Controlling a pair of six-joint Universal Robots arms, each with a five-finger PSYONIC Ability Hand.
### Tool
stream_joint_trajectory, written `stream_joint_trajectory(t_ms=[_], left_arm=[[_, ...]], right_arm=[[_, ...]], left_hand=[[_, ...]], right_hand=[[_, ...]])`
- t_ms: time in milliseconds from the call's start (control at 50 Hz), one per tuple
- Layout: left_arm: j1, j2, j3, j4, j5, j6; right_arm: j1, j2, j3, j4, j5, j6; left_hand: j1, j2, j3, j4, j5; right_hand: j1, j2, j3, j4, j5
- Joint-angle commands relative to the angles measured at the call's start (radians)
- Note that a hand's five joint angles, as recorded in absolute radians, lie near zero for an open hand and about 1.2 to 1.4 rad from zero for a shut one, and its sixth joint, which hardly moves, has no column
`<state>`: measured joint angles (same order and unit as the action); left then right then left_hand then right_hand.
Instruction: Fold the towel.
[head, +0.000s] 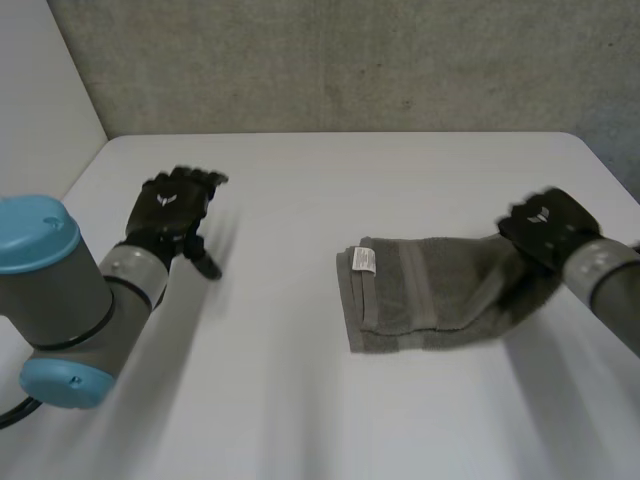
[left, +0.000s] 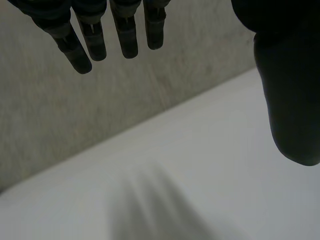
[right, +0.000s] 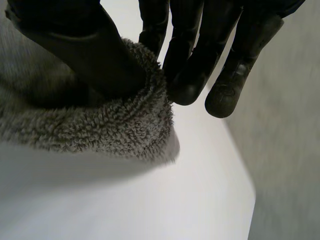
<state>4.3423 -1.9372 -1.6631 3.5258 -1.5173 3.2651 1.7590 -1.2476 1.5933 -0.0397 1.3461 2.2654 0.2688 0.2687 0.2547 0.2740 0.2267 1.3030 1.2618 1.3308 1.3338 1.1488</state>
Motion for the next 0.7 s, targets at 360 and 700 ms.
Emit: stream_joint_trajectory(t_ms=[360,700], left_arm=[[-0.131,-0.055,0.244,-0.047,-0.040,-0.193],[-0.294,-0.313,0.401,-0.175,-0.041,-0.197]], right_arm=[[0.363,0.051,-0.118,0.006,0.025,0.284],[0.186,0.022,-0.056,0.004,-0.009,0.552]], left_hand=[[-0.070,-0.070,-0.056,-0.075,-0.202],[-0.070,-0.070,-0.056,-0.075,-0.202]], right_hand=[[-1.021,-0.980,-1.049,-1.052,-1.042],[-1.098,-1.056,-1.125,-1.128,-1.118]])
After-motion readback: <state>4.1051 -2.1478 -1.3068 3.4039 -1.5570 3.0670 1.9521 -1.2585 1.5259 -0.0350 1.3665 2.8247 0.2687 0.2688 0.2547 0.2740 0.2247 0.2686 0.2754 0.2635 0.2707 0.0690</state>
